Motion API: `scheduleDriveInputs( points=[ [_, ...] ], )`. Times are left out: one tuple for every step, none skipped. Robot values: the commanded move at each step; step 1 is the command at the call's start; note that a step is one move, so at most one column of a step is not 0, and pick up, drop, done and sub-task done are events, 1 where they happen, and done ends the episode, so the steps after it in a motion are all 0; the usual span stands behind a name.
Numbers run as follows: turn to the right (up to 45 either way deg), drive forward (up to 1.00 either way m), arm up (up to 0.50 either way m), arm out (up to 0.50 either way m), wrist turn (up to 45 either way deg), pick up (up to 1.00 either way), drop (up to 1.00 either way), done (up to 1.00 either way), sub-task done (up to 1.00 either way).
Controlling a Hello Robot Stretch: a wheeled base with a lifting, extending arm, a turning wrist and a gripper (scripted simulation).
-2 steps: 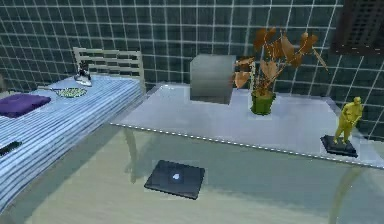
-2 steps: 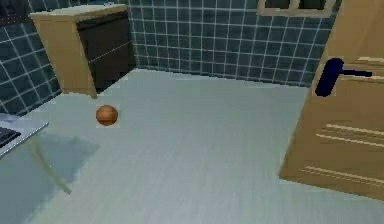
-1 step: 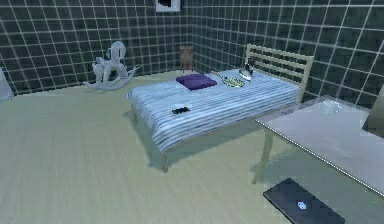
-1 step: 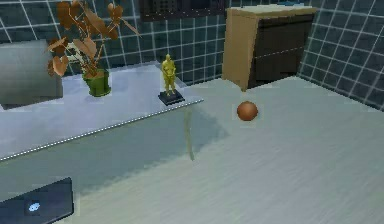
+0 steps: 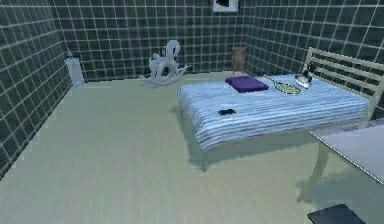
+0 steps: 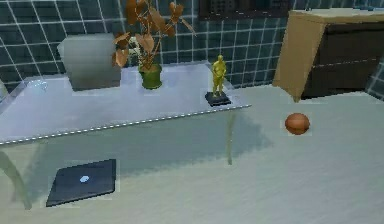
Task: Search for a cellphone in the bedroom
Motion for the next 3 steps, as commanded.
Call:
scheduleDriveInputs(
  points=[
    [0.0,0.85,0.00,0.00,0.0,0.00,0.00,0.00,0.00],
    [21.0,0.00,0.00,0.00,0.0,0.00,0.00,0.00,0.00],
    [0.0,0.00,0.00,0.00,0.0,0.00,0.00,1.00,0.00]
  ],
)
